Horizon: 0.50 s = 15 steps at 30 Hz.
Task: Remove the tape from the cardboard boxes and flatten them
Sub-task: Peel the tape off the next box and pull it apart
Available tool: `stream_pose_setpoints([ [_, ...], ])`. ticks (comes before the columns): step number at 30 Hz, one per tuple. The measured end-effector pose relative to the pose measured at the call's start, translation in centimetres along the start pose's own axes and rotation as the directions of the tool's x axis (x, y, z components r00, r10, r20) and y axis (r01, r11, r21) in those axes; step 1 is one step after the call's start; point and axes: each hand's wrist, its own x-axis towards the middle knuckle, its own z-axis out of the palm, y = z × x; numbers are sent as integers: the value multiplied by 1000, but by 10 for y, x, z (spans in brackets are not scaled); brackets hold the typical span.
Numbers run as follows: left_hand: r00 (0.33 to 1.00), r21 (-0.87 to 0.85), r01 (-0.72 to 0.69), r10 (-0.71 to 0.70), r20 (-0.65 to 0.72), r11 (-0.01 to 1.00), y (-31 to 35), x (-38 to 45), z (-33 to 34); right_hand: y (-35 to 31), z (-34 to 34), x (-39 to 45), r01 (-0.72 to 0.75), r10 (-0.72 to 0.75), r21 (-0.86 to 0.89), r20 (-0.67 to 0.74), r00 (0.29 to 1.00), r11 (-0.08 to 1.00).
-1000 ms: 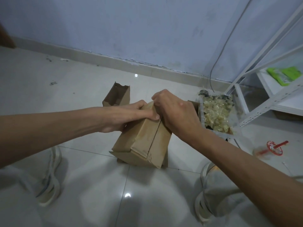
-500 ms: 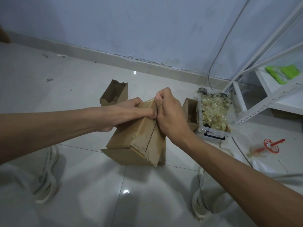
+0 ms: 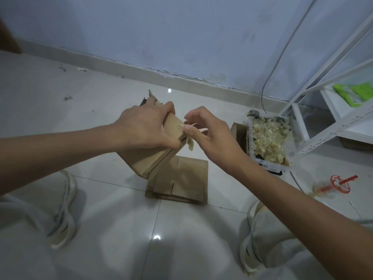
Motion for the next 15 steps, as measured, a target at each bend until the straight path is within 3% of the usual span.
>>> stream_pose_setpoints([
  [6, 998, 102, -15, 22, -66, 995, 4, 0, 7, -3, 13, 7, 72, -128, -484, -85, 988, 872],
  [10, 993, 176, -21, 41, -115, 984, 3, 2, 10, -9, 18, 8, 123, -154, -770, 33, 988, 626],
  [12, 991, 196, -25, 50, -121, 980, 1, 3, 12, -6, 22, 8, 170, -151, -816, 103, 983, 553],
  [13, 991, 208, -32, 58, -119, 978, 0, 3, 14, -3, 23, 8, 169, -123, -791, 119, 985, 588],
  [15, 991, 210, -40, 65, -116, 977, -1, 2, 17, -3, 22, 10, 66, 5, -612, 113, 994, 788],
])
